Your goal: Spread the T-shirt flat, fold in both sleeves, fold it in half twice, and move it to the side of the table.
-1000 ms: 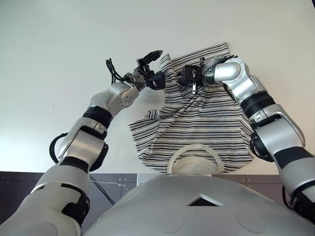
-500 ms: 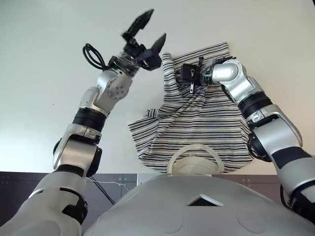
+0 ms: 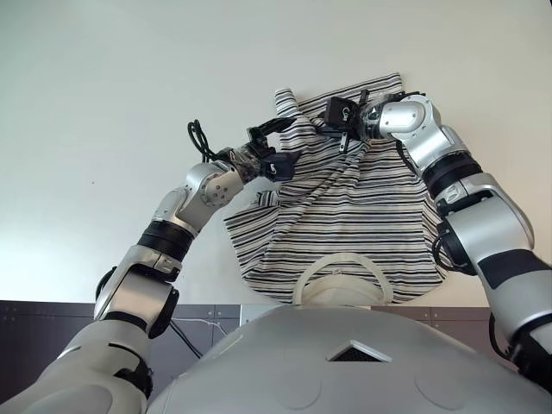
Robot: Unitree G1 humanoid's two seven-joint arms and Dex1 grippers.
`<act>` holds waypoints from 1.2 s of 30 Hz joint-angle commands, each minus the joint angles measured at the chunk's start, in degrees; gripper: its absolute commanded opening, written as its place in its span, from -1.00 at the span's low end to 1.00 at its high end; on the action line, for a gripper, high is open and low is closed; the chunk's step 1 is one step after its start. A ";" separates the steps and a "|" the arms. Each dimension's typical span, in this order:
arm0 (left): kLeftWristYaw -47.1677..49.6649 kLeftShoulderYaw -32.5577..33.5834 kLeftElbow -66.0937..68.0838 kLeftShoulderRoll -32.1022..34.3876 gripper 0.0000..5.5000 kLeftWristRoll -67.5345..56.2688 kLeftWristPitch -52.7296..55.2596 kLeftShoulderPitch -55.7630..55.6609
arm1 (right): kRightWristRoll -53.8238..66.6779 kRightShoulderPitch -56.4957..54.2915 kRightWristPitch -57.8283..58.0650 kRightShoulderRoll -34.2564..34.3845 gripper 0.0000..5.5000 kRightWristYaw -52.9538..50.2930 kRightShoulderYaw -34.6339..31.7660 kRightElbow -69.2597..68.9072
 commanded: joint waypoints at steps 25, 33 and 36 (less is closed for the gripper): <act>-1.24 0.00 15.01 5.58 0.28 1.76 1.00 -4.85 | 2.71 -3.86 4.87 -6.28 -0.30 -1.94 -12.75 10.77; 2.98 -0.52 23.75 1.71 0.28 4.09 6.70 -13.96 | -1.56 -7.51 7.62 -4.23 -0.30 -14.53 -12.16 15.72; 3.51 -0.85 27.69 0.95 0.28 3.92 6.11 -14.90 | 0.75 -9.77 5.77 -4.14 -0.30 -18.97 -15.59 15.47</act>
